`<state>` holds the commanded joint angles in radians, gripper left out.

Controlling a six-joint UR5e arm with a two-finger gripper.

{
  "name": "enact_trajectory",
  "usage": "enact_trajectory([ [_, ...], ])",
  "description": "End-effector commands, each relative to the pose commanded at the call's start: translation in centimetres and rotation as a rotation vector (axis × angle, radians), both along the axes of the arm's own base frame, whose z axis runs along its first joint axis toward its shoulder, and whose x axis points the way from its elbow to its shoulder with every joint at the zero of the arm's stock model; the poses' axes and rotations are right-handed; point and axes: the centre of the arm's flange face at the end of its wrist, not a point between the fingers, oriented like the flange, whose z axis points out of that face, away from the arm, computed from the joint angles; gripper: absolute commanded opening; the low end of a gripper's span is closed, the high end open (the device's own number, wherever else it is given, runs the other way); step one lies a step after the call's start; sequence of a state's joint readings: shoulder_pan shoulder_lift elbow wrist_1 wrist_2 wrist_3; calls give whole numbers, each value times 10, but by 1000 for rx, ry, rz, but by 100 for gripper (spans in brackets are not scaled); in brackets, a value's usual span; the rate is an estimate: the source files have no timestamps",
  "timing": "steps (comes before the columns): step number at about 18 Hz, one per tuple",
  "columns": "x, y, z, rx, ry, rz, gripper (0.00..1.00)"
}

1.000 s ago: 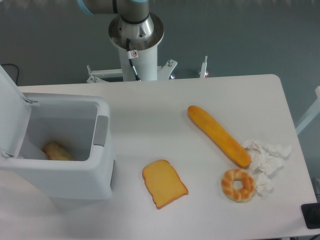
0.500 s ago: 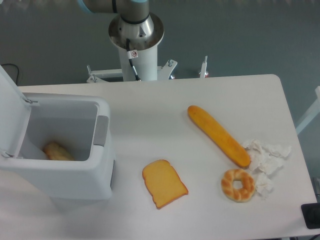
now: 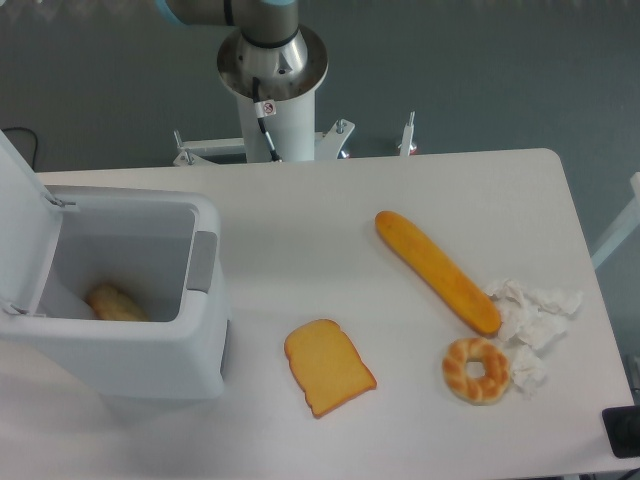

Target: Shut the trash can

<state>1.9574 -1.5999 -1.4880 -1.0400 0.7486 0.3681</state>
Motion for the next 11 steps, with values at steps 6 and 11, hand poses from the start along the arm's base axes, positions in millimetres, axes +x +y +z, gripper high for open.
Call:
enact_trajectory([
  [6, -3, 7, -8, -10, -1, 1, 100],
  [11, -7, 8, -11, -14, 15, 9, 100],
])
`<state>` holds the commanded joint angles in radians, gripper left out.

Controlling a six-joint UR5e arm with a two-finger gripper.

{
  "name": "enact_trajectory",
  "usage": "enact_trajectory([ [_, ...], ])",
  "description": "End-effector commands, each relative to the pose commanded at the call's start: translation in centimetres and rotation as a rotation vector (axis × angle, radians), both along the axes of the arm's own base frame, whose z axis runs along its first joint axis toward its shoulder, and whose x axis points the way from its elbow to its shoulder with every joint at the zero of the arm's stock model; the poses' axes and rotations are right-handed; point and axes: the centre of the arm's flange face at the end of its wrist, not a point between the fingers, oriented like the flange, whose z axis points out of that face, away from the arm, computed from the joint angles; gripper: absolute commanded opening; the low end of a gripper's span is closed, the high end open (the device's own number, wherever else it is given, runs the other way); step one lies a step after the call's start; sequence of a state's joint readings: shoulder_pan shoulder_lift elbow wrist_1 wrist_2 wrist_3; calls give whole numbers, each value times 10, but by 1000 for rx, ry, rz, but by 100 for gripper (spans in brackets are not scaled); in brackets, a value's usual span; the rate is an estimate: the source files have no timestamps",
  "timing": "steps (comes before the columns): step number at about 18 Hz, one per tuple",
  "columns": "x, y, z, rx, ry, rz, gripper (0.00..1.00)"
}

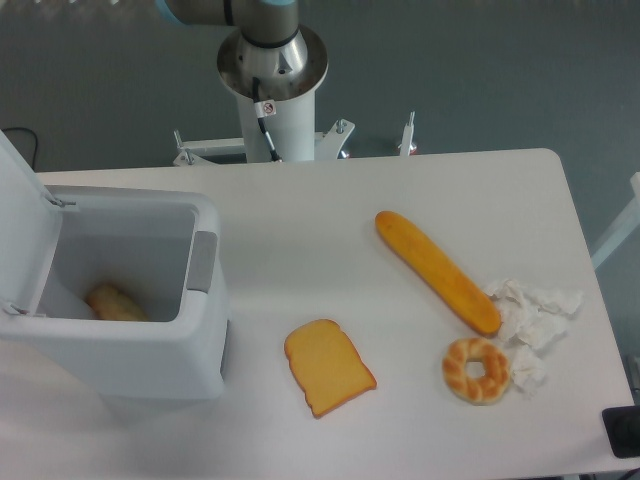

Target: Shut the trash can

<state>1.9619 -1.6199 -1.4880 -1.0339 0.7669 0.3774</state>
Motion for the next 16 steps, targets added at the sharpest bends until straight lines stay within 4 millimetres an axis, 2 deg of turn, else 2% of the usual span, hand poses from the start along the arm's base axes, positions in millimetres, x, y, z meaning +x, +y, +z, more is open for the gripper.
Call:
enact_trajectory([
  [4, -22, -2, -5, -7, 9, 38, 100],
  [6, -41, -7, -10, -15, 5, 73, 100],
  [9, -51, -14, -6, -11, 16, 100, 100],
  [11, -60, -16, -12, -31, 46, 132, 100],
  [13, -80, -18, -15, -27, 71, 153, 100],
  [16, -99, -18, -24, -37, 92, 172, 100],
])
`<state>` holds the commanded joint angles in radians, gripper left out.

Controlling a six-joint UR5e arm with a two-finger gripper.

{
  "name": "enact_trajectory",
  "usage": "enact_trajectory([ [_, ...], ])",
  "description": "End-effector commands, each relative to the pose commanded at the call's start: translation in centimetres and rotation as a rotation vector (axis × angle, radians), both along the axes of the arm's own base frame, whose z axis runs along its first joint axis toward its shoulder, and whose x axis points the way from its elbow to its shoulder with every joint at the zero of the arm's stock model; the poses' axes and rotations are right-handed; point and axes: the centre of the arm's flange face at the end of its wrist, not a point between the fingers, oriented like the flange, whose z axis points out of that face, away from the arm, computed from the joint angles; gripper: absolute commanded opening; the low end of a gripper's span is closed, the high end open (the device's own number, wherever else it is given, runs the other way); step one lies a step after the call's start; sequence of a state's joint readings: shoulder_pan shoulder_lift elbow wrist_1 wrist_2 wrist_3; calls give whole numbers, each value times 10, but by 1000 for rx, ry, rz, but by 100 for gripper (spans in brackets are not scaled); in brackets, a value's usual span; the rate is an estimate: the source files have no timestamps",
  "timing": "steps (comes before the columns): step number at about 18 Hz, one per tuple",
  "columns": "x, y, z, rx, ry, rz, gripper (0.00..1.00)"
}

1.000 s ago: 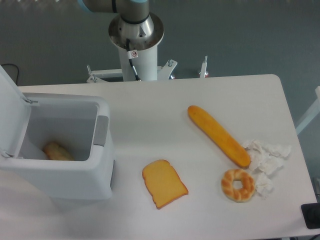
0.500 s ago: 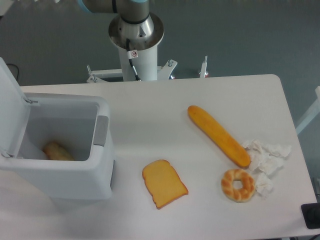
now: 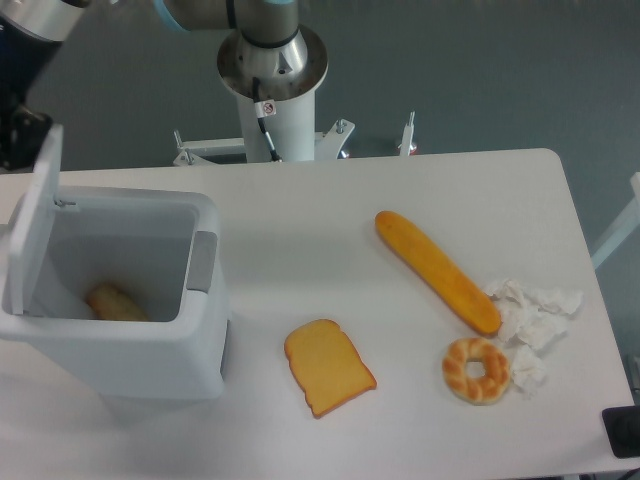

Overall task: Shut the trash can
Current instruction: 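Push the white lid forward and down over the can opening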

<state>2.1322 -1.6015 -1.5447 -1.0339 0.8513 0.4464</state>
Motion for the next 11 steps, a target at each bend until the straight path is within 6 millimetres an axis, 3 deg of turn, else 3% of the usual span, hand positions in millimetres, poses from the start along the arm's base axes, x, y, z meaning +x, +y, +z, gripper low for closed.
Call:
enact_trajectory([
  [11, -39, -5, -26, -57, 39, 67, 100],
])
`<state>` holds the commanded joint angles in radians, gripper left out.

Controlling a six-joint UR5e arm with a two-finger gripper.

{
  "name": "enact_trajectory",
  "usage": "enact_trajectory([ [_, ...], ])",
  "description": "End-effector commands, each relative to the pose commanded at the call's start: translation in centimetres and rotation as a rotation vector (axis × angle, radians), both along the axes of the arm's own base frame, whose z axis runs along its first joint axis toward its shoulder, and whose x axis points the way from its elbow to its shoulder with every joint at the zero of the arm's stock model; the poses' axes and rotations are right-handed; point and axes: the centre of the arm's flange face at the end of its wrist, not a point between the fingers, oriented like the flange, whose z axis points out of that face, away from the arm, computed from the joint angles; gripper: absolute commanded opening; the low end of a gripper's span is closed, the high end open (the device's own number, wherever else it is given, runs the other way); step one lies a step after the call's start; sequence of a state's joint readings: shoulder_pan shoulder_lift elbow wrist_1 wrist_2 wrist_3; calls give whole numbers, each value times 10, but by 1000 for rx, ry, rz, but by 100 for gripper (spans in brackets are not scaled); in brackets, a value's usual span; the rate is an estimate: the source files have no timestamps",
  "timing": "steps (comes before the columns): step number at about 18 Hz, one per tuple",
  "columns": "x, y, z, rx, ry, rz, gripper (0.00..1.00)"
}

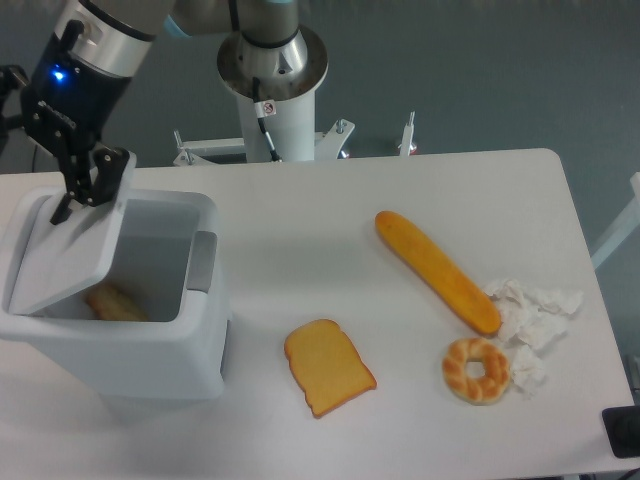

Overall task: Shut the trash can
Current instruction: 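Push the white lid forward and down over the can opening, then hold the gripper above the closed lid, pressing it shut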

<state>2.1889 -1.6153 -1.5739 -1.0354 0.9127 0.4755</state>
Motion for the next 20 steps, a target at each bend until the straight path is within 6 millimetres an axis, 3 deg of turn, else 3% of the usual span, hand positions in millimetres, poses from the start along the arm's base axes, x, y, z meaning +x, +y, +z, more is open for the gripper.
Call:
enact_trajectory([
  [9, -18, 3, -13, -9, 14, -3, 100],
  [11, -23, 6, -24, -20, 14, -13, 100],
  [20, -43, -1, -29, -9, 52, -27, 100],
])
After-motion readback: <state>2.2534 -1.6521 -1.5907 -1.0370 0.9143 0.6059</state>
